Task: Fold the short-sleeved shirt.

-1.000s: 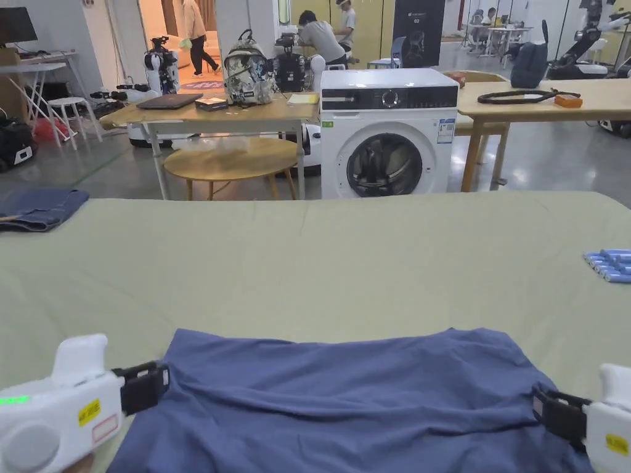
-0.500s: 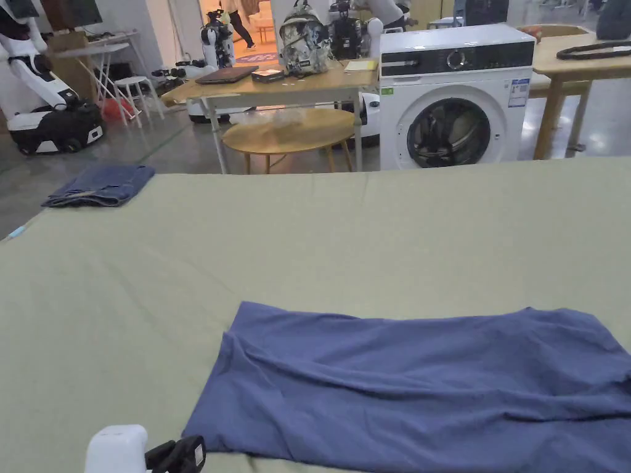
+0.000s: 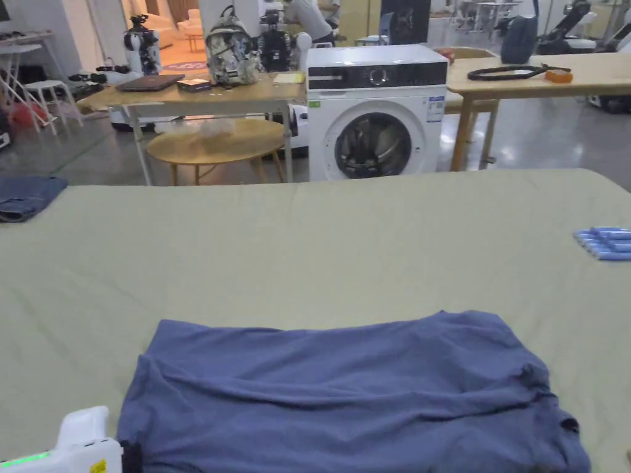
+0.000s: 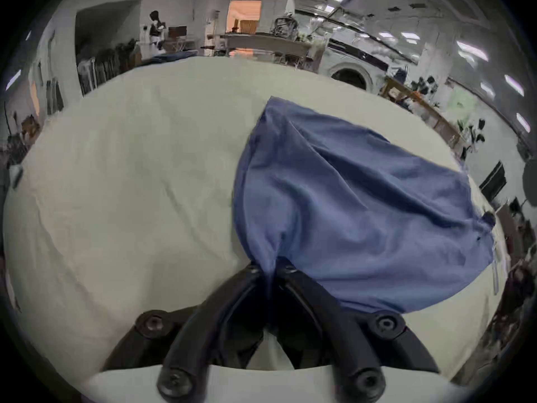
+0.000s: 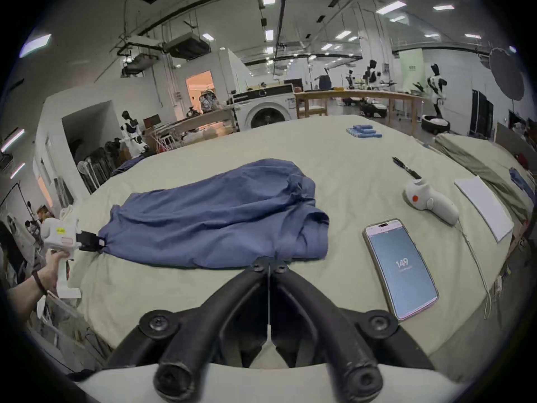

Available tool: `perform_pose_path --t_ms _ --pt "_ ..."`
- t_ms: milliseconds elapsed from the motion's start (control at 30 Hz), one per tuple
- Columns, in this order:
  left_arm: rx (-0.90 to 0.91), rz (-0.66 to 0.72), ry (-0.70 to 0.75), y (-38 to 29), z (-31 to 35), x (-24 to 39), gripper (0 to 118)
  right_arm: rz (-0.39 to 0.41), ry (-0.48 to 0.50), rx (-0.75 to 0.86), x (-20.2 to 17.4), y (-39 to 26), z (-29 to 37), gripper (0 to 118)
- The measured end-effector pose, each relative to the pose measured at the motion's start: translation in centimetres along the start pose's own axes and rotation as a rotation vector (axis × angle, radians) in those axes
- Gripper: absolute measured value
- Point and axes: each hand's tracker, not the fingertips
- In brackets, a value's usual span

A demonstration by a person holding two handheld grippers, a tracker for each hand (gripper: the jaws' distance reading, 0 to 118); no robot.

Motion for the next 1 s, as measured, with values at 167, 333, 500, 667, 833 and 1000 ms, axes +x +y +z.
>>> perform_pose_path --t_ms 167,333,500,667,833,1000 --pt "-0.048 0.002 -0.016 0.2 0.8 -0.2 0 -0.126 -0.033 -0.088 1.6 2.4 -7.5 84" --pt "-0.033 -0.003 -0.023 -0.2 1.0 -0.3 0 -0.213 -0.093 -0.242 3.4 1.7 -15.6 16" --pt "-0.042 0.013 -0.038 0.5 1.6 -0.6 0 -0.205 -0.061 -0.202 2.2 2.2 -14.1 12" --pt "0.121 0.051 -0.137 1.0 8.4 -1.8 0 -0.205 -0.078 -0.124 2.5 4.5 -9.6 12" --pt "0.147 -0.012 -0.099 -3.0 14.5 -2.2 0 -0.182 -0.108 -0.098 2.9 2.8 -4.4 12" --pt "0.081 -0.079 -0.043 -9.9 16.8 -2.2 0 -0.132 -0.156 -0.183 2.4 -3.3 0.9 12"
